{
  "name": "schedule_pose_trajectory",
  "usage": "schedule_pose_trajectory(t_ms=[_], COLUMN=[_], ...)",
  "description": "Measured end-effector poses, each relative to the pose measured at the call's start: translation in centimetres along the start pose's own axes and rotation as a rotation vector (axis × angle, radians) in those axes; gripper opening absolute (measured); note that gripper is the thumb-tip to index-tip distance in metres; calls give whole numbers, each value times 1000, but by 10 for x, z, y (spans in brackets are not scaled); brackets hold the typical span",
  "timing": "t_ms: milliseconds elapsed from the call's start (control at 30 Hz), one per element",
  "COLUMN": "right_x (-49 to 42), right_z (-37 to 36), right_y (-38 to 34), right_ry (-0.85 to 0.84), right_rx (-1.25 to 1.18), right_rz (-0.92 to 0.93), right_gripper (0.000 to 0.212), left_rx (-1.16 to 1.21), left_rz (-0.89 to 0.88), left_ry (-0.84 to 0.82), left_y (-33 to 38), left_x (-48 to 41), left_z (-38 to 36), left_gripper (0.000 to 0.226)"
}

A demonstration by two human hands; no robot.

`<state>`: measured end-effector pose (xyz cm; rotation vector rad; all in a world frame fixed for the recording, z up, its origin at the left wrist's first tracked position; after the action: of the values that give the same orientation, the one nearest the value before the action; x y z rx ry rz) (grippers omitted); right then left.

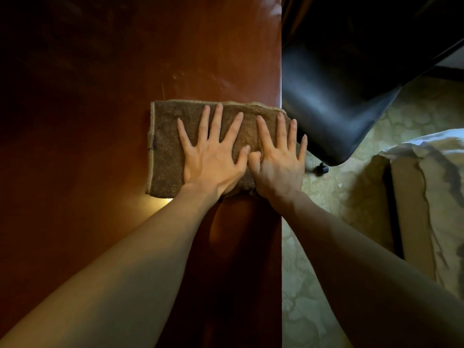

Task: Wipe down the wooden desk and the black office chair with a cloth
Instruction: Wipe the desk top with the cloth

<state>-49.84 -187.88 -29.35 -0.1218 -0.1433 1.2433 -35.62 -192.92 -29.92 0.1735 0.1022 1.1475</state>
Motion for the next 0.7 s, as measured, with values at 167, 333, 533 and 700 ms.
schedule_pose_trajectory(t_ms=[167, 333, 533, 700], right_x=[-25, -57, -103, -148], right_z=[-2, -4, -6, -7], right_y=[2, 3, 3, 1], right_ry=[17, 21, 43, 26], right_rx=[-1, -23, -77, -63], right_rz=[8, 17, 60, 108], right_gripper=[69, 70, 69, 69], left_rx=[-9, -12, -30, -39], left_rz=[2, 20, 69, 118], left_ry=[9, 29, 30, 37], left_y=[-2, -5, -9, -13], left_x=[-24, -52, -91, -125], left_z=[-1, -3, -1, 3], left_gripper=[69, 69, 69, 69])
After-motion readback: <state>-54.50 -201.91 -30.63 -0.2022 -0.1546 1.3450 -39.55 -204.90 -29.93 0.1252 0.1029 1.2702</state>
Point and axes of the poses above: each hand's wrist, its own x-axis away from the middle knuckle, its own z-axis out of the back of the hand, y = z × x, the point moved 2 cm from there along -x, towards the middle knuckle, and after that the axes turned 2 degrees about -z, right-handed, at the moved point
